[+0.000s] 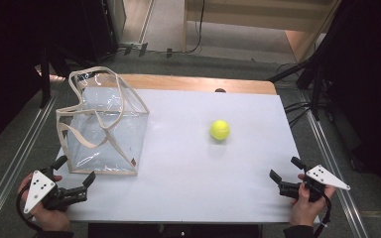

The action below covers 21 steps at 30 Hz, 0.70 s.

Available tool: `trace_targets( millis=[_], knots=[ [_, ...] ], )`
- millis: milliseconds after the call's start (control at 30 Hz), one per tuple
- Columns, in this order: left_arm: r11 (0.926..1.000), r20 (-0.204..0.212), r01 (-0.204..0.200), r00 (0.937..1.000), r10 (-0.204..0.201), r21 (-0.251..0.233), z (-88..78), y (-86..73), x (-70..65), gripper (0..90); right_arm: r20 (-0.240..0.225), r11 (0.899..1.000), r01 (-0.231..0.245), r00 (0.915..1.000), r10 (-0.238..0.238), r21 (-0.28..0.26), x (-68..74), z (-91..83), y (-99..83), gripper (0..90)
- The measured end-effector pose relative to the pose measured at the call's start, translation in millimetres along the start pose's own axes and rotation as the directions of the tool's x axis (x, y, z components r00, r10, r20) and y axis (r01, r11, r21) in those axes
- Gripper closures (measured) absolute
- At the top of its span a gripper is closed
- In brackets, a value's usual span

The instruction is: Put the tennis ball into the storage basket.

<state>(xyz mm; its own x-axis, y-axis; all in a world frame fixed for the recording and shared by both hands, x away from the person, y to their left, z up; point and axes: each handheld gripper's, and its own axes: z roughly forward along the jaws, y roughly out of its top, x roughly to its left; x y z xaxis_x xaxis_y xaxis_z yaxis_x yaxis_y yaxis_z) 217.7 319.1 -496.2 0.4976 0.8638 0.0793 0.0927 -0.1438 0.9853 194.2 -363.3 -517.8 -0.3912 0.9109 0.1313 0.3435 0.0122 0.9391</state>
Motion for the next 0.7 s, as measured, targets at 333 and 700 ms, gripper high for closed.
trace_targets(
  millis=[333, 700],
  knots=[
    [0.9999, 0.003, 0.014, 0.9999, -0.014, -0.003, -0.7, -2.0, 0.4, 0.0, 0.012, 1.0, -0.021, 0.9997, 0.021, 0.002, -0.9, -3.3, 3.2, 0.0],
    [0.9981, -0.004, 0.059, 0.9983, -0.059, -0.019, -1.1, -3.4, 4.5, 0.0, 0.054, 0.995, 0.013, 0.9984, -0.018, 0.098, 2.1, -3.9, 24.6, 0.0]
  ],
)
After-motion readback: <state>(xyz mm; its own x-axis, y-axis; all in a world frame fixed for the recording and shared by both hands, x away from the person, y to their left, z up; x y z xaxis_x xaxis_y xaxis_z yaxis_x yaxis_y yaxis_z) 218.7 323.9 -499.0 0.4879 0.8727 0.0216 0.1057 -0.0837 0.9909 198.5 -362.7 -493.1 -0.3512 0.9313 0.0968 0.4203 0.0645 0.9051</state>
